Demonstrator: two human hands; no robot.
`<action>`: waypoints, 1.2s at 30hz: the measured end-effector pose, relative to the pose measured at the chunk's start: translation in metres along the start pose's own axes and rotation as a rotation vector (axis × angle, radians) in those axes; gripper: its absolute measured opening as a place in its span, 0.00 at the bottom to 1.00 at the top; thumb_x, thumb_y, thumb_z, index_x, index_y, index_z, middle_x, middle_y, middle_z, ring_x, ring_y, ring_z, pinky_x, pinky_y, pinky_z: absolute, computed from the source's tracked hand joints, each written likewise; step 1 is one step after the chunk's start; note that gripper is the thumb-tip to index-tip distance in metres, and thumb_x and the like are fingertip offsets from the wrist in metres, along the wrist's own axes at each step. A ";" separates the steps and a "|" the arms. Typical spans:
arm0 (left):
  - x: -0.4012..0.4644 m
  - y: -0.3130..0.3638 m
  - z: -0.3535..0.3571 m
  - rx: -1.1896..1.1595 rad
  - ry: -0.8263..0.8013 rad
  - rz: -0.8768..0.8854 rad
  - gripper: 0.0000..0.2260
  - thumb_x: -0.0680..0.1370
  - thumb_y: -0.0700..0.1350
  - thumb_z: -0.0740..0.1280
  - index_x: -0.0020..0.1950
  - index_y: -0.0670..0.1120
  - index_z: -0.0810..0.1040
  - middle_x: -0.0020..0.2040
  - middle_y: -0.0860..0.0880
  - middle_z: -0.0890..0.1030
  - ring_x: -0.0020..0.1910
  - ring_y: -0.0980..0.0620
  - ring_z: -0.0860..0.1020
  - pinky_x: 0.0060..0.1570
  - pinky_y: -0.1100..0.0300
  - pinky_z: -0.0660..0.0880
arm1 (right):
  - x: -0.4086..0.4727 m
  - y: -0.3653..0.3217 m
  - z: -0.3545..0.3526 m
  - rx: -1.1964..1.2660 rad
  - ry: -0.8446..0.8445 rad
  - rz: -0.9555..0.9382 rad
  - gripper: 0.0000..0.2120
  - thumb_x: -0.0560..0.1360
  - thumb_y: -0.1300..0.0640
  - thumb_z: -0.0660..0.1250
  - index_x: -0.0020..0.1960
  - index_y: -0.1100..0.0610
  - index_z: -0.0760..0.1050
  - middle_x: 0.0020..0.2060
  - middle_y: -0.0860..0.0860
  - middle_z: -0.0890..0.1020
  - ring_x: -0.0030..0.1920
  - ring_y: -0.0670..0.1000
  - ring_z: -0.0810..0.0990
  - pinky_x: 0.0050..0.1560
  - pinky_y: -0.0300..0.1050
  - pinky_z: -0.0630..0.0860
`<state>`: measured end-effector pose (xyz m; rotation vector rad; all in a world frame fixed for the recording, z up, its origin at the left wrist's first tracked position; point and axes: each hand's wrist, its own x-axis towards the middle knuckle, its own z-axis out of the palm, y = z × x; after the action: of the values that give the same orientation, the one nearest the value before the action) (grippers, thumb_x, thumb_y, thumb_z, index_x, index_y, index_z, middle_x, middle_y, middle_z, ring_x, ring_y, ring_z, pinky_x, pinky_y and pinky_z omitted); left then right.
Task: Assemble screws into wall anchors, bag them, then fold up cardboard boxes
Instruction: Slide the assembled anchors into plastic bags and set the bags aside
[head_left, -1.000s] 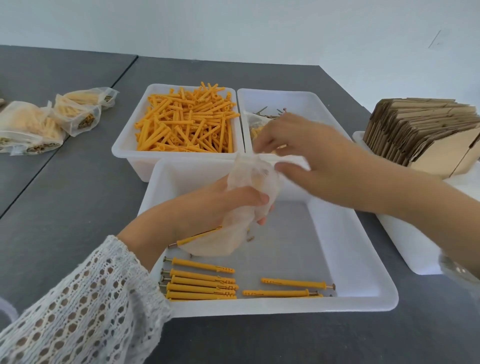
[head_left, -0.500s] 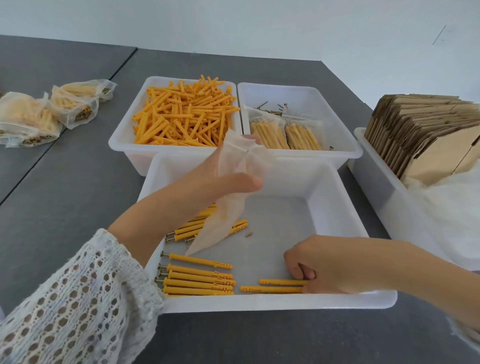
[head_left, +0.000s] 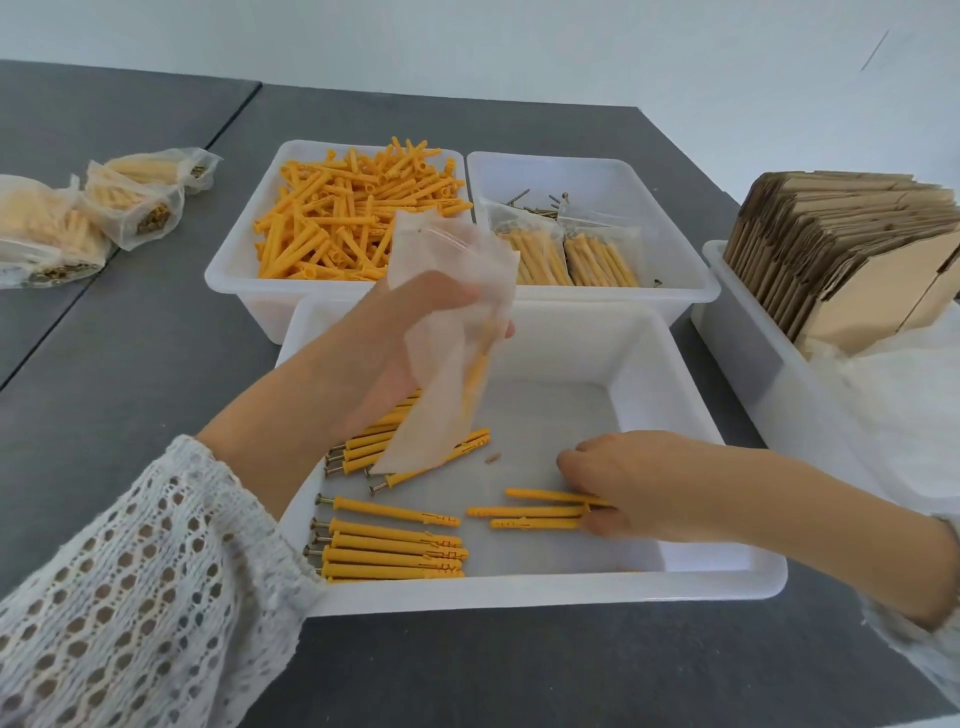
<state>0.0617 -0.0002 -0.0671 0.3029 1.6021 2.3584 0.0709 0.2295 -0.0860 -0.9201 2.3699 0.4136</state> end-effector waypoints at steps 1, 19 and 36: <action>0.001 0.000 -0.002 -0.044 -0.007 -0.086 0.16 0.68 0.50 0.70 0.55 0.55 0.85 0.55 0.48 0.84 0.55 0.46 0.83 0.49 0.48 0.80 | 0.001 0.001 0.001 0.025 -0.015 -0.004 0.09 0.80 0.49 0.60 0.48 0.53 0.64 0.42 0.49 0.69 0.42 0.53 0.71 0.41 0.47 0.66; -0.007 0.002 0.001 0.073 0.013 -0.411 0.26 0.72 0.56 0.67 0.68 0.49 0.72 0.62 0.39 0.80 0.53 0.45 0.83 0.45 0.50 0.78 | -0.055 0.038 -0.060 -0.001 0.212 0.283 0.10 0.82 0.55 0.55 0.42 0.49 0.62 0.38 0.48 0.71 0.36 0.47 0.70 0.35 0.40 0.68; -0.012 -0.001 0.010 0.057 -0.286 -0.360 0.18 0.69 0.48 0.69 0.58 0.48 0.81 0.53 0.43 0.83 0.51 0.44 0.82 0.48 0.50 0.78 | -0.037 0.002 -0.107 0.228 0.565 -0.339 0.10 0.79 0.61 0.63 0.53 0.47 0.72 0.46 0.43 0.73 0.49 0.45 0.74 0.49 0.37 0.69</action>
<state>0.0762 0.0049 -0.0643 0.3163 1.4503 1.9090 0.0511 0.2008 0.0215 -1.4354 2.5932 -0.2837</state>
